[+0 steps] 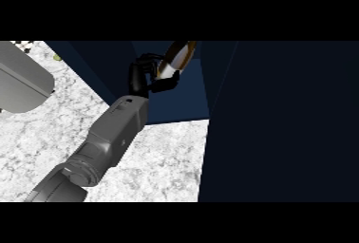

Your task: Pick up the wine, place it into the cabinet and close the cabinet

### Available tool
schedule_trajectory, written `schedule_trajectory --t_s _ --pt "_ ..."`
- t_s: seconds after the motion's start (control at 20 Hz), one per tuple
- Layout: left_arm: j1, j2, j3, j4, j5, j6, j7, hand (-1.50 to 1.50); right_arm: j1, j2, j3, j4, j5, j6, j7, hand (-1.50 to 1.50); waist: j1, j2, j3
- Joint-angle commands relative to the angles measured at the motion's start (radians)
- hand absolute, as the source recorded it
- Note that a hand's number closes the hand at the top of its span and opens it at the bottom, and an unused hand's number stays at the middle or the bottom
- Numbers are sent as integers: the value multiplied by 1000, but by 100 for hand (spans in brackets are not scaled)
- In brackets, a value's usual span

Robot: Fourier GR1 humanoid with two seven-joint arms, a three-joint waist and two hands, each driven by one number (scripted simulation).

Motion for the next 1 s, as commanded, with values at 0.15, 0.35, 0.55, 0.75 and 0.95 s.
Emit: schedule_trajectory --t_s 0.15,0.35,0.55,0.75,0.95 --pt "52 -17 86 -34 79 -123 -22 150 0 7 0 -43 -30 -9 26 -150 -8 4 -2" --pt "105 -17 100 -37 97 -196 -32 150 7 14 -4 -20 -28 3 -7 -150 -11 4 -1" --pt "128 -18 105 -49 124 -233 -19 150 21 24 17 -28 -46 15 -10 -150 -41 2 -1" --pt "155 -18 92 -51 134 -261 -32 150 -13 32 25 13 -41 9 -16 -150 -47 3 -2" --pt "218 -18 90 -52 158 -290 -60 150 -8 35 27 5 -42 16 -24 -150 -70 6 -3"
